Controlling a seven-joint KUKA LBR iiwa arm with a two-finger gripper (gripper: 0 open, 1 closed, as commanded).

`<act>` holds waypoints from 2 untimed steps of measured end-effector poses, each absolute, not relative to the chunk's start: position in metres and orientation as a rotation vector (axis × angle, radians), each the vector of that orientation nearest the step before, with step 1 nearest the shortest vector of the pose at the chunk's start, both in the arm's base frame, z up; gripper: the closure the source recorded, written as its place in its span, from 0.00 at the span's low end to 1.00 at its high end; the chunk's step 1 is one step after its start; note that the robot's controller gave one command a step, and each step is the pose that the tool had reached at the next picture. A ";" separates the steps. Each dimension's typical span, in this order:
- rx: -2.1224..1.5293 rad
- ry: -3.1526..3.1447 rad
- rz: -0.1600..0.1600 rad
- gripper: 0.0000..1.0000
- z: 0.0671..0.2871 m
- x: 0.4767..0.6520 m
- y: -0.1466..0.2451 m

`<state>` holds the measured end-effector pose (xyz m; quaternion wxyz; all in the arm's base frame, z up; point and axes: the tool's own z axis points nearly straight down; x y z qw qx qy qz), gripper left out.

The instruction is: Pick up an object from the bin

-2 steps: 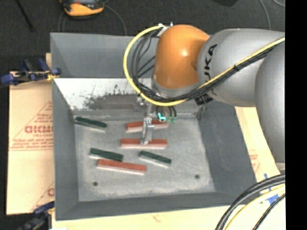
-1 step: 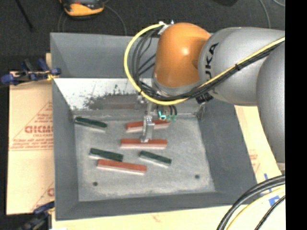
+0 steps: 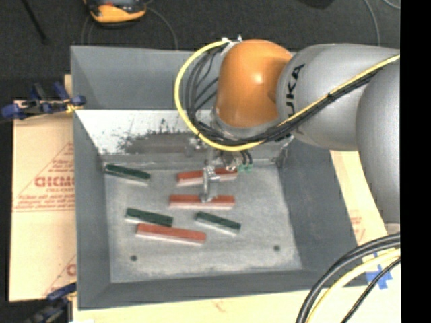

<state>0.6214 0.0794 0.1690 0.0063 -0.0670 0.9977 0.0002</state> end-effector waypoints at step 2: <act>-0.670 3.064 0.000 1.00 0.073 0.617 0.033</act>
Offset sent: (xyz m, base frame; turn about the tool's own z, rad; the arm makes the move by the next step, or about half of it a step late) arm 0.0000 0.0000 0.0000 0.0000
